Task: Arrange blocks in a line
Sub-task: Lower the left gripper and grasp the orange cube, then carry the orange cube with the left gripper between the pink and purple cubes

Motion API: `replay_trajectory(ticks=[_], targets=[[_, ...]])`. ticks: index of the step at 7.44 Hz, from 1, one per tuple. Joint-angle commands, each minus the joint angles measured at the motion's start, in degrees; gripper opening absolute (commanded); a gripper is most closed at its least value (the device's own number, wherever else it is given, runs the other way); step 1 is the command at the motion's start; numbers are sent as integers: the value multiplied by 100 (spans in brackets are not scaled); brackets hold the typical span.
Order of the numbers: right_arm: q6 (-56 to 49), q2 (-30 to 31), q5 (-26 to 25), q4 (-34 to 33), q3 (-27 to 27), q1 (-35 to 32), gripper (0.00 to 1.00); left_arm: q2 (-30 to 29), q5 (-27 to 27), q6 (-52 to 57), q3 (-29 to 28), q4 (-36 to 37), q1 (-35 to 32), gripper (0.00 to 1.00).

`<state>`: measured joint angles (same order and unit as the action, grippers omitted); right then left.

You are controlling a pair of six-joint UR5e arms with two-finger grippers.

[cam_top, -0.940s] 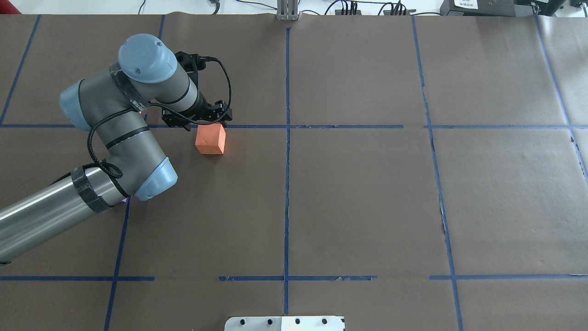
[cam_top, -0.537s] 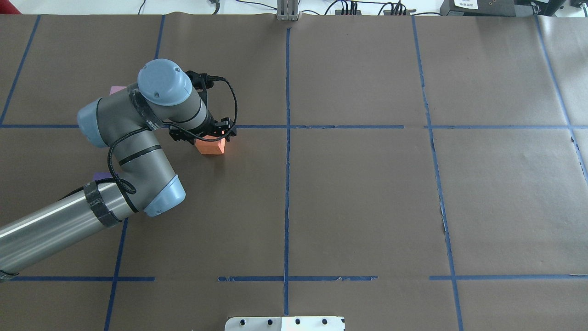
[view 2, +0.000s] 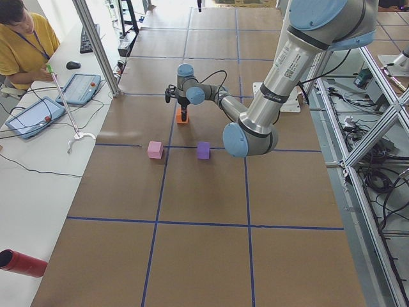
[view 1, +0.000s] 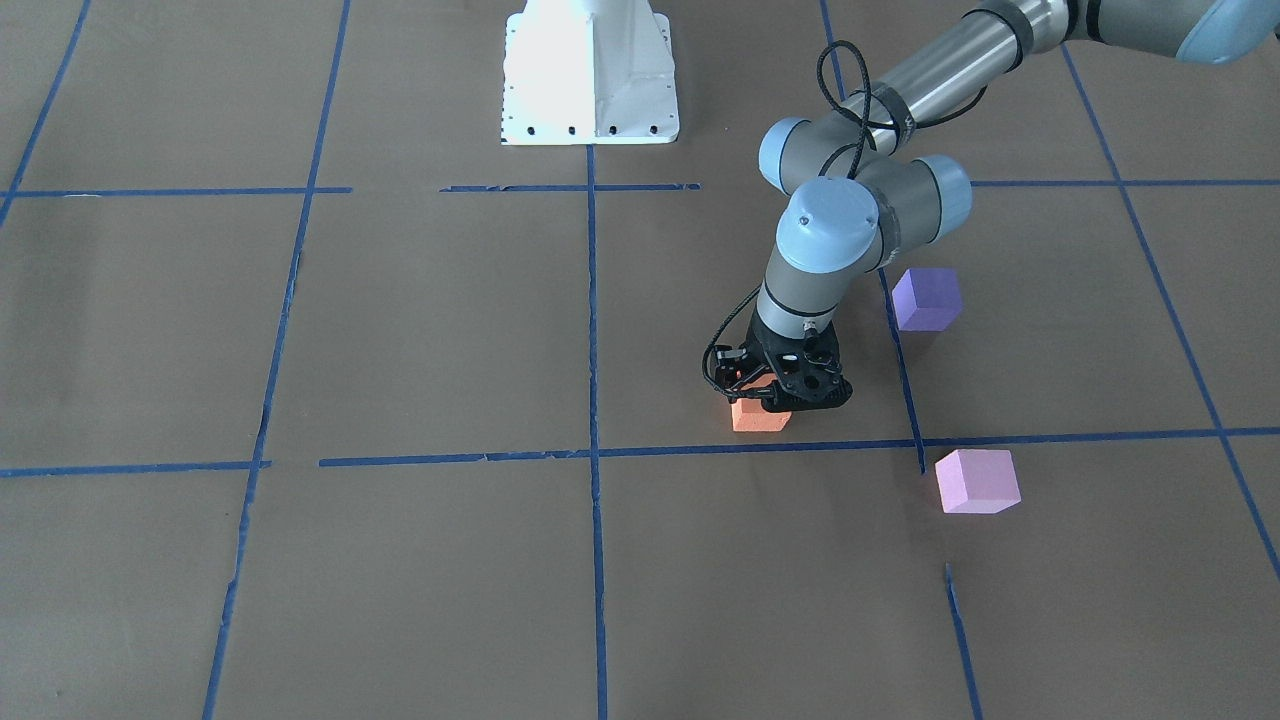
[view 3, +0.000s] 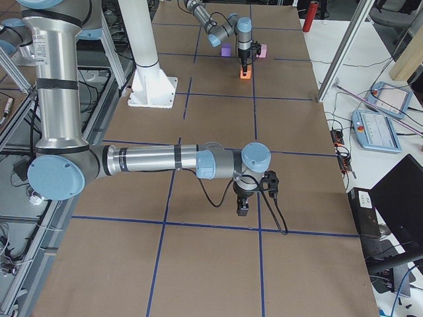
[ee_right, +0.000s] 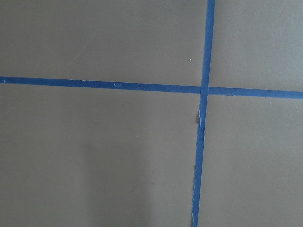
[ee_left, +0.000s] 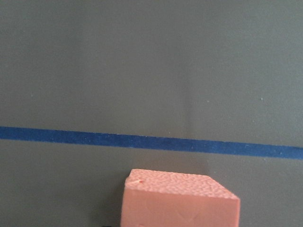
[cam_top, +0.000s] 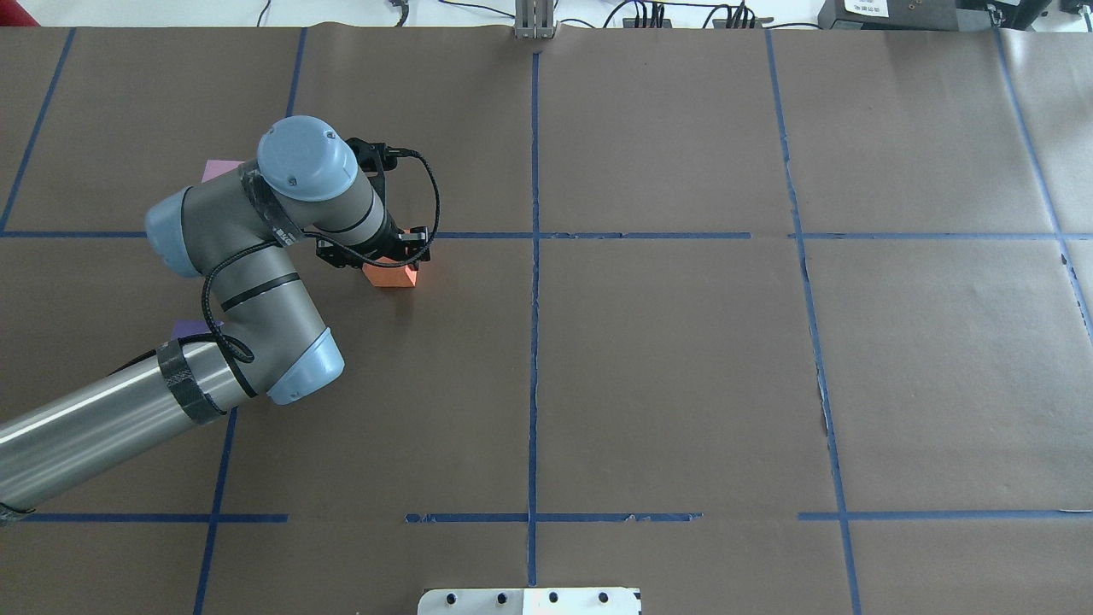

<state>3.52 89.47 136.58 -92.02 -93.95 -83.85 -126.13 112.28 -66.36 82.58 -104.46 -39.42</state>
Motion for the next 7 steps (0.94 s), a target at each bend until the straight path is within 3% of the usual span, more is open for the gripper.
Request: replay_trajectory(ticks=[1, 3, 4, 7], targets=[[0, 0, 0, 0, 8, 0, 100, 54, 731, 123, 91, 40, -511, 9], [0, 0, 0, 0, -1, 0, 100, 876, 1215, 971, 389, 58, -1161, 14], [0, 0, 0, 0, 8, 0, 100, 1219, 1209, 1420, 390, 49, -1243, 20], [0, 0, 0, 0, -1, 0, 100, 1635, 1226, 1846, 390, 14, -1253, 22]])
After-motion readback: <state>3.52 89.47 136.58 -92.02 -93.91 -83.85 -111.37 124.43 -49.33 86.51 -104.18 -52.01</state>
